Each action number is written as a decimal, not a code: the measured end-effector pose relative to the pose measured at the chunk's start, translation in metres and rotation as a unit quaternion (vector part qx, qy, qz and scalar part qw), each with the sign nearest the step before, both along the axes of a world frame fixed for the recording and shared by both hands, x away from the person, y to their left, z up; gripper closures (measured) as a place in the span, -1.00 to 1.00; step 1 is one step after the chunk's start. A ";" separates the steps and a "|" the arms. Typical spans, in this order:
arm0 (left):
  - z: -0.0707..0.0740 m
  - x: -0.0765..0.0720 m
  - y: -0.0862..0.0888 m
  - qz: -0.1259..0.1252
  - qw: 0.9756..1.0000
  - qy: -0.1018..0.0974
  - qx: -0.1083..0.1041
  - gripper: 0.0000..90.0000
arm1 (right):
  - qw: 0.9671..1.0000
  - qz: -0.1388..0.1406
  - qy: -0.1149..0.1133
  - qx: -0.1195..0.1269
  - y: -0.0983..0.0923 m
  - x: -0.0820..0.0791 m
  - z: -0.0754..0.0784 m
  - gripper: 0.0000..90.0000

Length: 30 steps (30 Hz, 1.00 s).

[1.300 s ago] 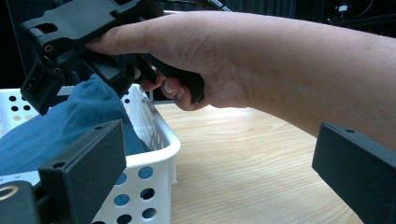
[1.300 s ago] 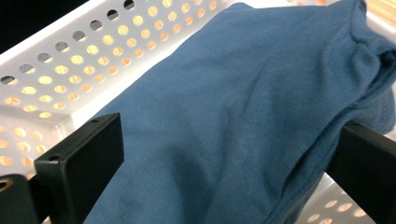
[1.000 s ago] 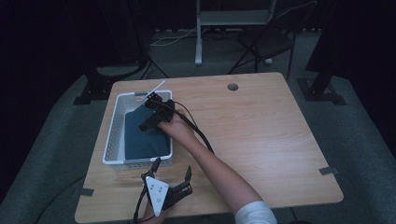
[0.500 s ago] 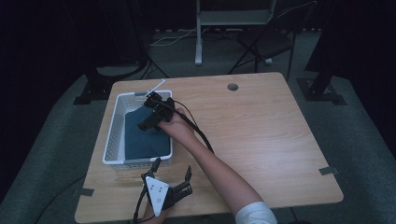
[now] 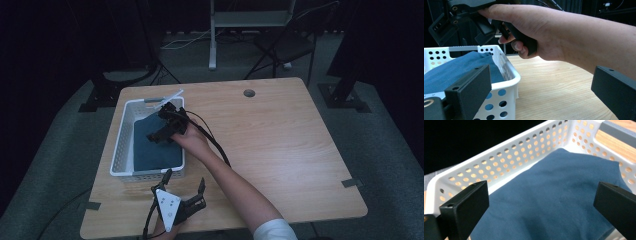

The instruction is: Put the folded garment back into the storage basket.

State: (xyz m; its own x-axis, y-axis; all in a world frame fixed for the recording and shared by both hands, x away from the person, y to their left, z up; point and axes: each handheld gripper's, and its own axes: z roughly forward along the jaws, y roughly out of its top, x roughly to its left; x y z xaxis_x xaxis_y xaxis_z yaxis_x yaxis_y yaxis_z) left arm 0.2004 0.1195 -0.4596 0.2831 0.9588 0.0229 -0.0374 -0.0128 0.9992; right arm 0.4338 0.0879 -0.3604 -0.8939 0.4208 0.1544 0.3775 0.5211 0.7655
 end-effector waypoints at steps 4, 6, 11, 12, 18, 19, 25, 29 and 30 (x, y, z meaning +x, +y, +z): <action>0.000 0.000 0.000 0.000 1.000 0.000 0.000 -0.91 | 1.000 0.004 -0.008 0.028 -0.004 -0.003 -0.001 -1.00; 0.000 0.000 0.000 0.000 1.000 0.000 0.000 -0.91 | 0.999 0.006 -0.011 0.039 -0.006 -0.004 -0.002 -1.00; 0.000 0.000 0.000 0.000 1.000 0.000 0.000 -0.91 | 0.998 0.009 -0.031 0.062 -0.011 -0.009 0.001 -1.00; 0.000 0.000 0.000 0.000 1.000 0.000 0.000 -0.91 | 0.997 0.009 -0.035 0.064 -0.012 -0.010 0.002 -1.00; 0.000 0.000 0.000 0.000 1.000 -0.001 0.000 -0.91 | 0.994 0.025 -0.054 0.092 -0.020 -0.015 0.005 -1.00; 0.000 0.000 0.000 0.000 1.000 -0.001 0.000 -0.91 | 0.993 0.026 -0.058 0.097 -0.021 -0.016 0.006 -1.00; 0.000 0.000 0.000 0.000 1.000 -0.001 0.000 -0.91 | 0.991 0.026 -0.077 0.108 -0.027 -0.023 0.013 -1.00; 0.000 0.000 0.000 0.000 1.000 -0.001 0.000 -0.91 | 0.991 0.022 -0.082 0.104 -0.029 -0.025 0.015 -1.00; 0.000 0.000 0.000 0.000 1.000 -0.001 0.000 -0.91 | 0.990 0.026 -0.085 0.105 -0.031 -0.026 0.016 -1.00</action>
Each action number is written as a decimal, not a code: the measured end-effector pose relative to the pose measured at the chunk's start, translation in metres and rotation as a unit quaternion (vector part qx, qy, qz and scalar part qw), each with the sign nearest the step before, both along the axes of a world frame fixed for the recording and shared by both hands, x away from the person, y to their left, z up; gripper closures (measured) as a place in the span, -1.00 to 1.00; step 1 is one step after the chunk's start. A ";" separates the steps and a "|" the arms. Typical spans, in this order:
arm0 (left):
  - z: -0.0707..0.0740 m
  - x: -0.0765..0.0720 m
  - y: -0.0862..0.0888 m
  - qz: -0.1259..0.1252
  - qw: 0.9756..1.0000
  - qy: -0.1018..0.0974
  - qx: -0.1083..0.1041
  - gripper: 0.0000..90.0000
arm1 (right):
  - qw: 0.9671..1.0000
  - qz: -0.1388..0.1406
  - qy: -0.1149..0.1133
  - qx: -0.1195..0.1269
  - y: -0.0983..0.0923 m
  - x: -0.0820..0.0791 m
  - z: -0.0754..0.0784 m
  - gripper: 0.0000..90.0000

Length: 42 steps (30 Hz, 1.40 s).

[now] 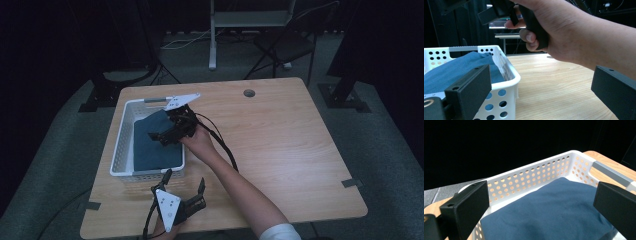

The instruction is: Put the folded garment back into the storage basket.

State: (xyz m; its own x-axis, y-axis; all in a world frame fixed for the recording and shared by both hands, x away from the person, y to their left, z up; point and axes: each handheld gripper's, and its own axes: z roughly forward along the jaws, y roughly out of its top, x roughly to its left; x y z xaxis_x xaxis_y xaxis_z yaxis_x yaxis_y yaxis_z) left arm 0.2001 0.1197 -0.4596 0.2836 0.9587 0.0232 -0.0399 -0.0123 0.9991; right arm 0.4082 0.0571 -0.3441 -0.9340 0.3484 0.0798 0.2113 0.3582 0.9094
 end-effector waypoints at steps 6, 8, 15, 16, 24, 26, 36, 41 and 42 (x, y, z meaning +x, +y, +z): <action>0.000 0.000 0.000 0.000 1.000 0.001 0.000 -0.91 | 1.000 -0.003 -0.002 0.008 -0.007 -0.003 0.004 -1.00; 0.000 0.000 0.000 0.000 1.000 0.001 0.000 -0.91 | 1.000 -0.005 -0.005 0.008 -0.009 -0.004 0.007 -1.00; 0.000 0.000 0.000 0.000 1.000 0.001 0.000 -0.91 | 1.000 -0.006 -0.012 0.003 -0.014 -0.008 0.012 -1.00; 0.000 0.000 0.000 0.000 1.000 0.001 0.000 -0.91 | 1.000 -0.009 -0.013 0.001 -0.015 -0.009 0.012 -1.00; 0.000 0.000 0.000 0.000 1.000 0.001 0.000 -0.91 | 1.000 -0.014 -0.009 0.004 -0.026 -0.009 0.015 -1.00; 0.000 0.000 0.000 0.000 1.000 0.001 0.001 -0.91 | 1.000 -0.019 -0.011 0.003 -0.029 -0.010 0.016 -1.00; 0.000 0.000 0.000 0.000 1.000 0.001 0.001 -0.91 | 0.999 -0.030 -0.011 0.002 -0.050 -0.016 0.017 -1.00; 0.000 0.000 0.000 0.000 1.000 0.002 0.001 -0.91 | 0.999 -0.042 -0.011 0.003 -0.063 -0.018 0.017 -1.00; 0.000 0.000 0.000 0.000 1.000 0.002 0.001 -0.91 | 0.999 -0.044 -0.011 0.003 -0.066 -0.018 0.017 -1.00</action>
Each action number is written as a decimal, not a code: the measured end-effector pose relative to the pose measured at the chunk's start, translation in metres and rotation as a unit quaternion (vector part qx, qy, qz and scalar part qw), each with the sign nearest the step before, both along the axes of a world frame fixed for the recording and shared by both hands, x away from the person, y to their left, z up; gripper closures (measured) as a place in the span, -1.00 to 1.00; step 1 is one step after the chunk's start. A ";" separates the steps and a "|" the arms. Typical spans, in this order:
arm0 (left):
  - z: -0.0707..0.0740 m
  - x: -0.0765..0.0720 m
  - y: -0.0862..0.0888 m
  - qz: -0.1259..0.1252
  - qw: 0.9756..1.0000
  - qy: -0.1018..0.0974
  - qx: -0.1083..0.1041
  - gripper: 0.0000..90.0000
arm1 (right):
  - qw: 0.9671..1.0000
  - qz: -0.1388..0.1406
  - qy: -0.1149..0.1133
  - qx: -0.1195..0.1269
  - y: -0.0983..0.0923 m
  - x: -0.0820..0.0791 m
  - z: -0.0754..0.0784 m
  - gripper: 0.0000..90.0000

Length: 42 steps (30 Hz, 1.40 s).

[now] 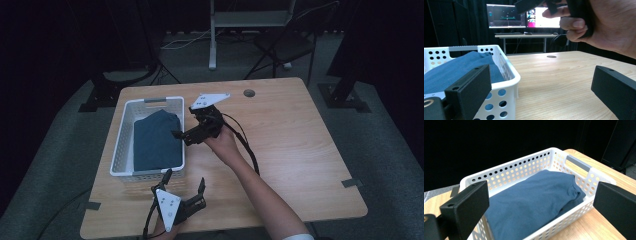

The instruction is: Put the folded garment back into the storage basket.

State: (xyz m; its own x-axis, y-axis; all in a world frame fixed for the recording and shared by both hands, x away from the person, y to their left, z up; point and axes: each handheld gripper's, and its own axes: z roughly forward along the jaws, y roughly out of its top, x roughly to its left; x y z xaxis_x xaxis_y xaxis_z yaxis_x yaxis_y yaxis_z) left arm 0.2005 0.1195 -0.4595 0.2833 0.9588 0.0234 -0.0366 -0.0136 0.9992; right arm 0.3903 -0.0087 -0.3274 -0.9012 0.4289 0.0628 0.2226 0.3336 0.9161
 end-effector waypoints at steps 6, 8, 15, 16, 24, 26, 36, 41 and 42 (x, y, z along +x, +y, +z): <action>0.000 0.000 0.000 0.000 1.000 0.000 -0.001 -0.91 | 1.000 -0.005 -0.003 -0.007 -0.010 -0.003 -0.001 -1.00; 0.000 0.000 0.000 0.000 1.000 0.000 0.000 -0.91 | 1.000 -0.006 -0.001 -0.009 -0.013 -0.005 -0.001 -1.00; 0.000 0.000 0.000 0.000 1.000 0.000 -0.001 -0.91 | 1.000 -0.018 -0.004 -0.006 -0.027 -0.011 -0.001 -1.00; 0.000 0.000 0.000 0.000 1.000 0.000 -0.001 -0.91 | 1.000 -0.020 -0.005 -0.006 -0.029 -0.012 0.000 -1.00; 0.000 0.000 0.000 0.000 1.000 0.001 0.001 -0.91 | 0.999 -0.035 -0.013 -0.020 -0.044 -0.019 0.000 -1.00; 0.000 0.000 0.000 0.000 1.000 0.001 0.000 -0.91 | 0.999 -0.042 -0.017 -0.021 -0.048 -0.022 0.000 -1.00; 0.000 0.000 0.000 0.001 1.000 0.002 0.002 -0.91 | 0.998 -0.048 -0.019 -0.020 -0.064 -0.031 0.001 -1.00; 0.000 0.000 0.000 0.001 1.000 0.002 0.002 -0.91 | 0.998 -0.054 -0.023 -0.021 -0.070 -0.037 0.002 -1.00; 0.000 0.000 0.000 0.001 1.000 0.002 0.001 -0.91 | 0.998 -0.054 -0.025 -0.022 -0.071 -0.038 0.002 -1.00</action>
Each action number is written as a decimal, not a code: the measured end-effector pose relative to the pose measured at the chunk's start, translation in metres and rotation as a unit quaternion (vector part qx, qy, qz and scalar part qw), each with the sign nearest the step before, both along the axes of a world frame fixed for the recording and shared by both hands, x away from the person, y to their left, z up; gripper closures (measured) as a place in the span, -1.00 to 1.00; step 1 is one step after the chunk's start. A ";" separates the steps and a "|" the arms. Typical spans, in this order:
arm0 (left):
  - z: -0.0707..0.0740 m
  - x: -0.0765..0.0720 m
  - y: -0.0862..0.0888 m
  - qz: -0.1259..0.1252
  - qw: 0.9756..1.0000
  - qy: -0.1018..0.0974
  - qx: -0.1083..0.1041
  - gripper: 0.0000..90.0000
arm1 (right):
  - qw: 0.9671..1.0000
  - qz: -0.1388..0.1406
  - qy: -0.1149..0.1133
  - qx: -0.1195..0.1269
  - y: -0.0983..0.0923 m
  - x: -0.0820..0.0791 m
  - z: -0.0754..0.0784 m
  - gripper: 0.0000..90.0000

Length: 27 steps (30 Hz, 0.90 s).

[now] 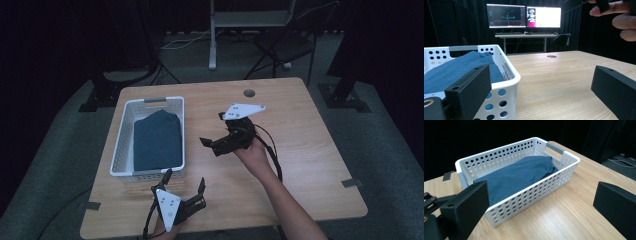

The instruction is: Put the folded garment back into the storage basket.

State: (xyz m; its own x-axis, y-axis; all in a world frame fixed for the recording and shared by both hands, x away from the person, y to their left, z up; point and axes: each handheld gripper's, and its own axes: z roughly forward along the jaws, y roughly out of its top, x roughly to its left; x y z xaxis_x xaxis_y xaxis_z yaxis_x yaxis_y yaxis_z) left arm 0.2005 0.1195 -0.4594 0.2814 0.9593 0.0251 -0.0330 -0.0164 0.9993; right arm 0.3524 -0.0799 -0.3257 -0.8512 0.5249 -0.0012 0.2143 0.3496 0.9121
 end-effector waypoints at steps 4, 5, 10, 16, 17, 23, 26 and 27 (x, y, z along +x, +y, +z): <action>0.000 0.000 0.000 0.000 1.000 0.000 0.000 -0.91 | 1.000 -0.004 0.000 0.001 -0.005 -0.004 0.000 -1.00; 0.000 0.000 0.000 0.000 1.000 0.000 0.001 -0.91 | 1.000 -0.007 0.001 0.001 -0.010 -0.006 -0.001 -1.00; 0.000 0.000 0.000 0.000 1.000 0.000 -0.001 -0.91 | 1.000 -0.009 0.002 -0.003 -0.020 -0.012 0.000 -1.00; 0.000 0.000 0.000 0.000 1.000 0.000 0.000 -0.91 | 1.000 -0.019 0.001 -0.005 -0.030 -0.017 0.001 -1.00; 0.000 0.000 0.000 0.000 1.000 0.000 0.000 -0.91 | 1.000 -0.022 0.001 -0.006 -0.033 -0.018 0.000 -1.00; 0.000 0.000 0.000 0.001 1.000 0.000 0.000 -0.91 | 0.999 -0.032 0.000 0.001 -0.046 -0.022 0.003 -1.00; 0.000 0.000 0.000 0.001 1.000 -0.001 -0.002 -0.91 | 0.999 -0.039 0.001 -0.004 -0.053 -0.024 0.002 -1.00; 0.000 0.000 0.000 0.001 1.000 0.000 -0.001 -0.91 | 0.999 -0.043 0.003 -0.006 -0.055 -0.025 0.001 -1.00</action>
